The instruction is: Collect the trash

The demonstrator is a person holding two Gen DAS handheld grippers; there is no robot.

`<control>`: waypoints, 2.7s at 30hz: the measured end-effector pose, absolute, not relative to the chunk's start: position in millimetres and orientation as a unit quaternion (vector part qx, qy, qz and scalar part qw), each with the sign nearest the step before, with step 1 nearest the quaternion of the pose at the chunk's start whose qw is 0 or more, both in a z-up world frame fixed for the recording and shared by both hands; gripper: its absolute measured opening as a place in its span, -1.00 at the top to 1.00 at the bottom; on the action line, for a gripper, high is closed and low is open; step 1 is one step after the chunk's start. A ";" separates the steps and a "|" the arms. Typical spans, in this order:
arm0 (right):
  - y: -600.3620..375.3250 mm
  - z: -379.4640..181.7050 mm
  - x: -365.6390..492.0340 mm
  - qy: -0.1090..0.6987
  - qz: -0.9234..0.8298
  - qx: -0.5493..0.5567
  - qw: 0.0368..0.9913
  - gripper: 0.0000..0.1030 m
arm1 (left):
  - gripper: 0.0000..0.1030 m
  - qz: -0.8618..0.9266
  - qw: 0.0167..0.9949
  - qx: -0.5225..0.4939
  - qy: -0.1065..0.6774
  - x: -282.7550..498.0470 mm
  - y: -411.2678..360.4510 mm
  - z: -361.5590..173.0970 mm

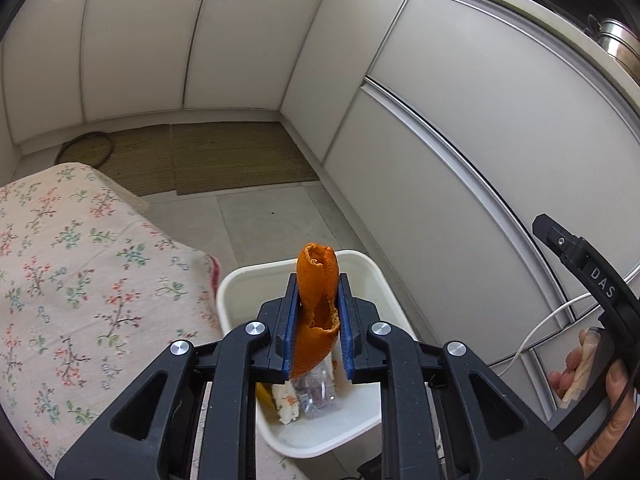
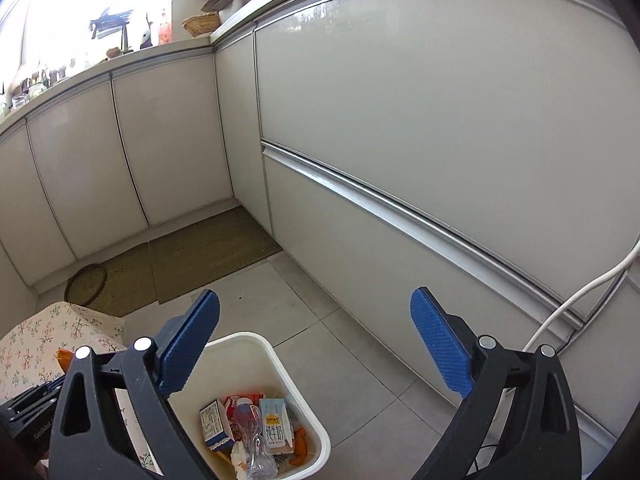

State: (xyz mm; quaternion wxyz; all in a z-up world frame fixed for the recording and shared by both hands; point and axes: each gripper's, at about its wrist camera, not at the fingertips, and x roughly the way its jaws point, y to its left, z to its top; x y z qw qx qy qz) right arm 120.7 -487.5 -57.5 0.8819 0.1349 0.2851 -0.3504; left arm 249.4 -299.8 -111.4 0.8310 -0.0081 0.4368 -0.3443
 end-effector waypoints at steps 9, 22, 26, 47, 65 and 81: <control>-485.3 -49.5 111.7 0.264 -0.362 0.142 0.883 -0.86 | -0.30 -0.324 0.838 -0.012 0.439 256.1 -300.2 -111.8; -420.6 -59.5 132.0 0.301 -0.291 0.121 0.900 -0.87 | -0.86 -0.166 0.894 0.028 0.415 246.7 -199.9 -102.4; -382.7 -64.9 137.7 0.319 -0.252 0.107 0.907 -0.87 | -0.86 -0.100 0.896 0.025 0.431 251.2 -154.9 -111.2; -181.3 -113.9 154.7 0.387 -0.083 0.021 0.918 -0.87 | -0.86 0.081 0.883 0.018 0.461 226.7 53.6 -174.7; -156.7 -141.0 157.9 0.428 -0.057 0.004 0.902 -0.87 | -0.88 0.076 0.885 0.017 0.459 218.5 79.3 -221.0; -167.7 -85.7 136.6 0.346 -0.086 -0.014 0.934 -0.87 | -0.86 0.002 0.905 0.014 0.425 203.6 30.0 -131.9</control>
